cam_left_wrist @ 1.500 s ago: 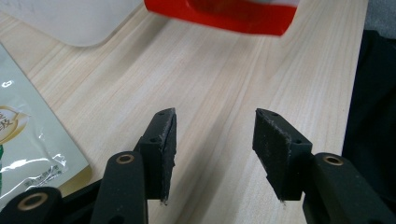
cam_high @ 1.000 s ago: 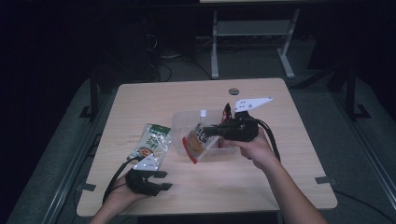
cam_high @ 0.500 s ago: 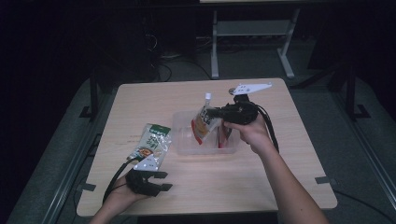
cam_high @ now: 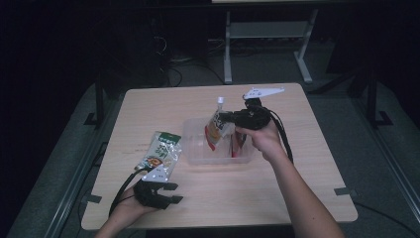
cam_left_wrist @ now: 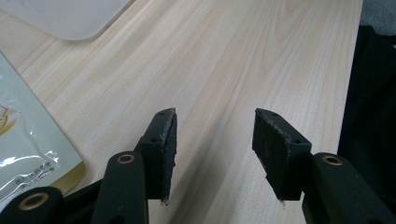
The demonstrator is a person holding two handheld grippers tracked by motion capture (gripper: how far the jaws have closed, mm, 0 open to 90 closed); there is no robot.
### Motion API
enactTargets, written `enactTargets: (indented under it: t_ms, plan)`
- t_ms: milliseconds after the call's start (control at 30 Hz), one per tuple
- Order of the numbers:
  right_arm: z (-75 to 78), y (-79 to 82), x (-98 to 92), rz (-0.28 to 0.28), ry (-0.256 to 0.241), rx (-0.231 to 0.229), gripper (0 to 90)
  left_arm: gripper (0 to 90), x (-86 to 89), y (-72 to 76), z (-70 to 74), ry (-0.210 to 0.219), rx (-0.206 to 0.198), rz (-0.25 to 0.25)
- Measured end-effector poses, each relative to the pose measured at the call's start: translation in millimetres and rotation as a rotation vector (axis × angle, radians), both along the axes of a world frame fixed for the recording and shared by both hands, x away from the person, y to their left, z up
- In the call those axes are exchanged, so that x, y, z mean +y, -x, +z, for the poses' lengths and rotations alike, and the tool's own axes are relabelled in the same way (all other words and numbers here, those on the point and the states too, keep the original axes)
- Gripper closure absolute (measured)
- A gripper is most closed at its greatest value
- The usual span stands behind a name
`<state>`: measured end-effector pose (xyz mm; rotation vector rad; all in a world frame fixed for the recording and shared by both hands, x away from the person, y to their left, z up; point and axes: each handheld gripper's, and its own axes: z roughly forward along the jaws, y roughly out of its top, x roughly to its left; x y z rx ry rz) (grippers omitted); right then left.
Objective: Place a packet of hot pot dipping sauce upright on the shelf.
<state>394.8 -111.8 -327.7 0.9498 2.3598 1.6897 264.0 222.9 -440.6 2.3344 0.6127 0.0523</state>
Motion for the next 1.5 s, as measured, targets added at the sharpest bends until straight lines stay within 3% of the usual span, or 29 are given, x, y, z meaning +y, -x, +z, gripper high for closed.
enactTargets:
  t_ms: [233, 667, 1167, 1300, 1333, 1500]
  plan:
    - [1.8, -0.5, -4.5, -0.020, 0.003, 0.002, 89.6, 49.6, 0.2, -0.2, -0.2, 0.001, 0.001, 0.003]
    - [-0.5, 0.9, -5.1, -0.048, 0.059, -0.001, 89.5, 49.6, -0.9, -0.1, -1.1, 0.001, 0.005, 0.003]
    - [-4.0, 3.3, -1.5, -0.034, 0.045, 0.013, 88.8, 49.6, -3.5, -0.6, -2.7, -0.012, 0.012, -0.010]
    - [-4.8, 3.6, 2.7, -0.037, 0.071, 0.015, 88.7, 49.6, -3.6, -0.2, -2.7, -0.010, 0.013, -0.009]
    - [-10.0, 2.5, 7.7, -0.036, 0.101, 0.032, 88.7, 49.5, -3.2, 0.2, -2.4, -0.010, 0.016, -0.008]
    - [-17.0, 1.7, 15.6, -0.025, 0.113, 0.043, 88.7, 49.6, -1.4, -0.7, -2.4, -0.012, 0.014, -0.009]
